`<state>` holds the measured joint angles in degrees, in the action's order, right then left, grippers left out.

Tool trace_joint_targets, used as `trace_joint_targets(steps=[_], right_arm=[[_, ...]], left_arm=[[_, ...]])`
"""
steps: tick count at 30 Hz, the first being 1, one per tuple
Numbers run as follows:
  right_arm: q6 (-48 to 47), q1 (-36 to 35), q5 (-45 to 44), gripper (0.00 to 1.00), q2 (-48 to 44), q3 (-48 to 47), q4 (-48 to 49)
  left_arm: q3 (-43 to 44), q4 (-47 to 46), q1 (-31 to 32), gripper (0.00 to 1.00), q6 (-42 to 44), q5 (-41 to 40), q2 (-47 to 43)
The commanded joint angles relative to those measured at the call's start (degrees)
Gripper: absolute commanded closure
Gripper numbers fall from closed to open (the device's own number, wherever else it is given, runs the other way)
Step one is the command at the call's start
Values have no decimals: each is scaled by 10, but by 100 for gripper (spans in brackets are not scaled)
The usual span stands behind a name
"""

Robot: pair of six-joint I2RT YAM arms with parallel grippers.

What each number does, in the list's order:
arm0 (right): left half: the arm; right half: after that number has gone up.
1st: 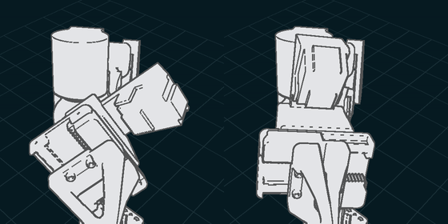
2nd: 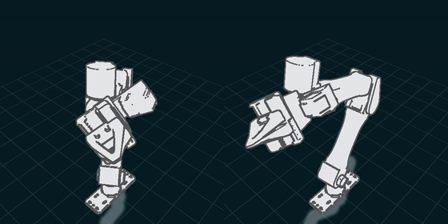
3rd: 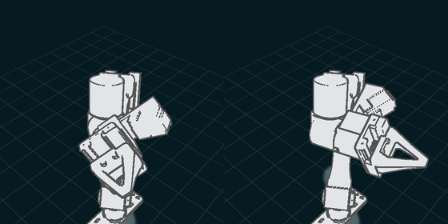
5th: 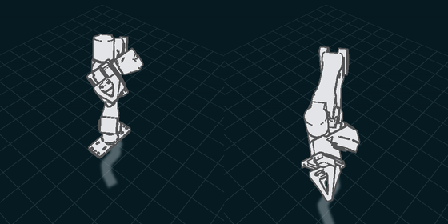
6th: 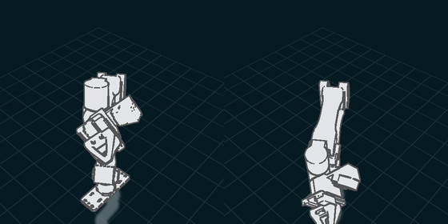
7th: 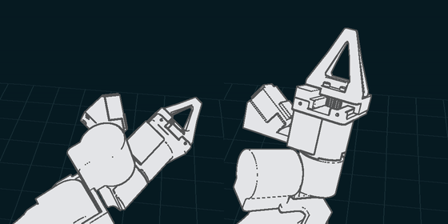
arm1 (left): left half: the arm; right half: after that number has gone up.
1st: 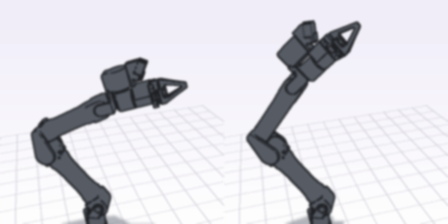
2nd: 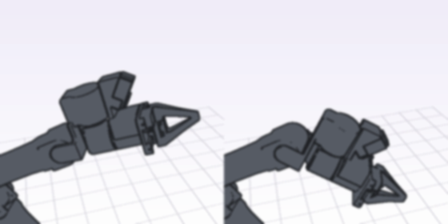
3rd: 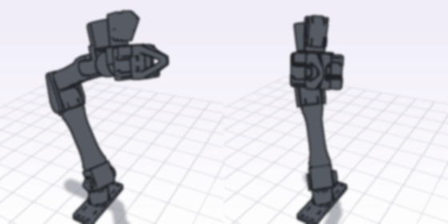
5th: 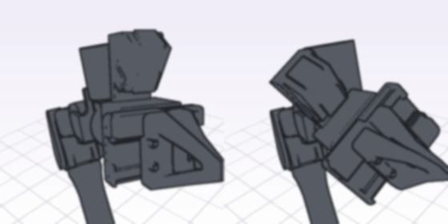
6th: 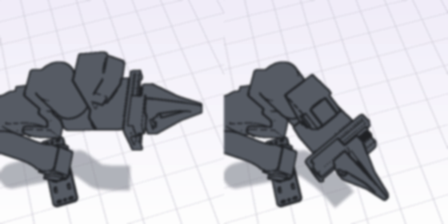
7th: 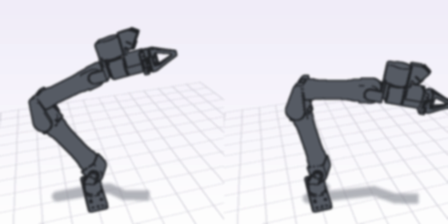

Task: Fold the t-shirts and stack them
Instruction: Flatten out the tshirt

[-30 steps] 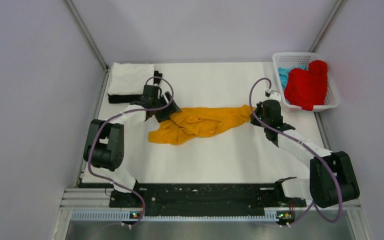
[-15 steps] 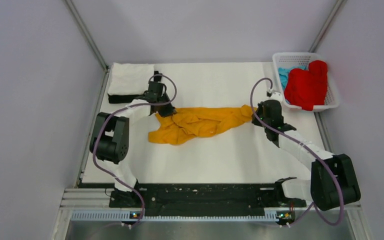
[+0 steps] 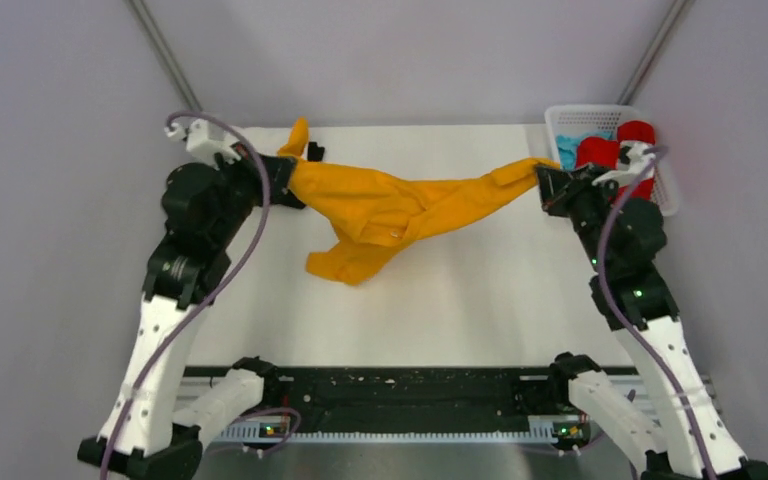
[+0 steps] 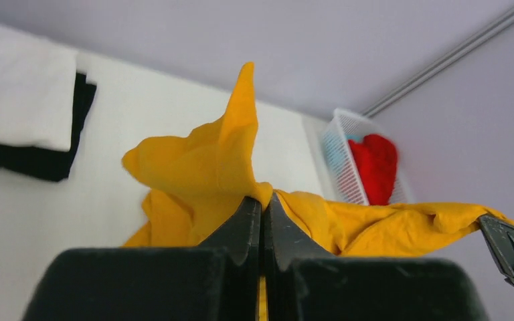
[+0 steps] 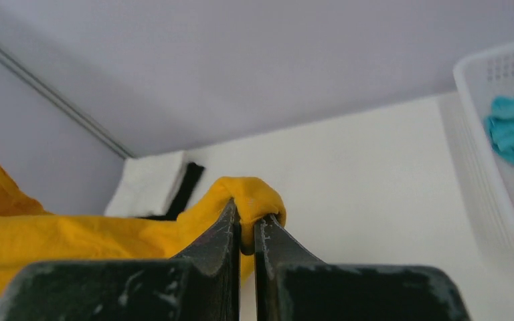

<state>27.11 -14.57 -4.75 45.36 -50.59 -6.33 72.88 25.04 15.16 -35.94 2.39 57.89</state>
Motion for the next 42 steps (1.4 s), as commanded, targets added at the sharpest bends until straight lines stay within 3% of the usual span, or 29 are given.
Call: trace_joint_targets(steps=[1,9,16,22,28,31,35,37,39,42], right_arm=[[13,0,73,100,-66,-102,-25],[-14,0,68,100,-47,-260,-70],[-75,-1,-31,100,65,-276,-8],[-135,0,-58,100,182,-315,100],[-163,7,-83,100,290,-426,130],[-161,15,-80,100,310,-468,123],[-162,16,-81,100,283,-450,95],[-155,16,-99,100,247,-398,83],[-149,16,-106,100,203,-330,57],[-94,16,-107,100,133,-226,-69]], left_arm=[[49,36,2,100,23,-12,-78],[173,62,2,100,57,-65,-66],[271,53,0,100,74,-96,98],[385,23,-34,100,92,-31,258],[585,33,-54,100,109,45,381],[624,4,-69,100,86,100,398],[609,14,-82,100,81,122,370],[536,24,-83,100,89,111,329],[414,31,-83,100,93,84,269],[175,-3,-83,100,79,77,169]])
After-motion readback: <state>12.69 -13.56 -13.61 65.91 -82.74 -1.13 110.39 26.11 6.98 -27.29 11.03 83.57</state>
